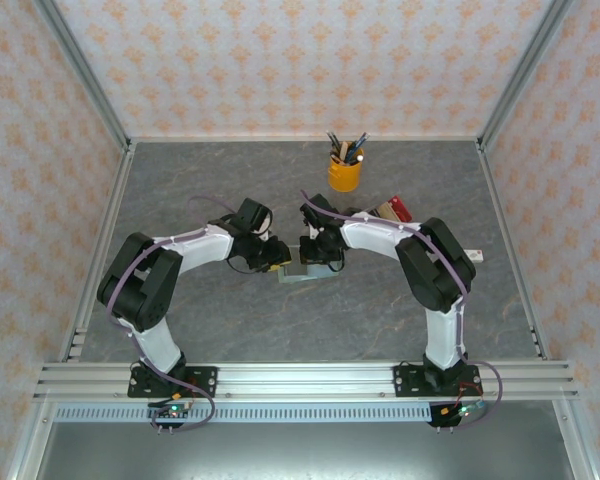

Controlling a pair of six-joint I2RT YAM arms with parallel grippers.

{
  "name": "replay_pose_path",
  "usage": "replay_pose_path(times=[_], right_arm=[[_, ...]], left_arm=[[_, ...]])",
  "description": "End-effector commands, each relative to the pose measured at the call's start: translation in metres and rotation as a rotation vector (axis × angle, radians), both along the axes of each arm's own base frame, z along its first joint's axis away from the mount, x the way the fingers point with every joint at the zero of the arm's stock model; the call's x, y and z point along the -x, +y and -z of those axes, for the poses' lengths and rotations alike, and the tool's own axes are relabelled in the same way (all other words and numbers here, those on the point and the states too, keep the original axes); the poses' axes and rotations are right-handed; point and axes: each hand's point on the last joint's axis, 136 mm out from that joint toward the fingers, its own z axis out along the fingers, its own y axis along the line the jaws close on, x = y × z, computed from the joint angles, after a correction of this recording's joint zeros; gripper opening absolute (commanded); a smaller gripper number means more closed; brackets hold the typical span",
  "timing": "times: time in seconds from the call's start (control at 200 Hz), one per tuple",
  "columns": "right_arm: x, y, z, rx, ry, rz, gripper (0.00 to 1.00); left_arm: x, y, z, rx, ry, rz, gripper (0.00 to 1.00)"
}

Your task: Take the credit cards out of the card holder

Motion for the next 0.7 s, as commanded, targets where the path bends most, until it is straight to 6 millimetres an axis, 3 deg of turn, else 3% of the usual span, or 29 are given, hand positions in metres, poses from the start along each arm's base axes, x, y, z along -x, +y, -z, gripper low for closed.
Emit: replay_pose_path(times=[0.0, 0.44, 0.696], right_arm=[[0.018, -0.038, 0.049, 0.196, 0.087, 0.035, 0.17], [0.02, -0.034, 0.054, 0.174, 0.102, 0.042, 0.15], [0.022, -0.034, 0.057, 0.167, 0.111, 0.042, 0.15]], left_arm=[[0.008, 0.0, 0.011, -0.023, 0.031, 0.023, 0.29], [0.028, -0.014, 0.025, -0.023, 0.099, 0.076, 0.3], [0.023, -0.024, 0.02, 0.021, 0.085, 0.099, 0.26]])
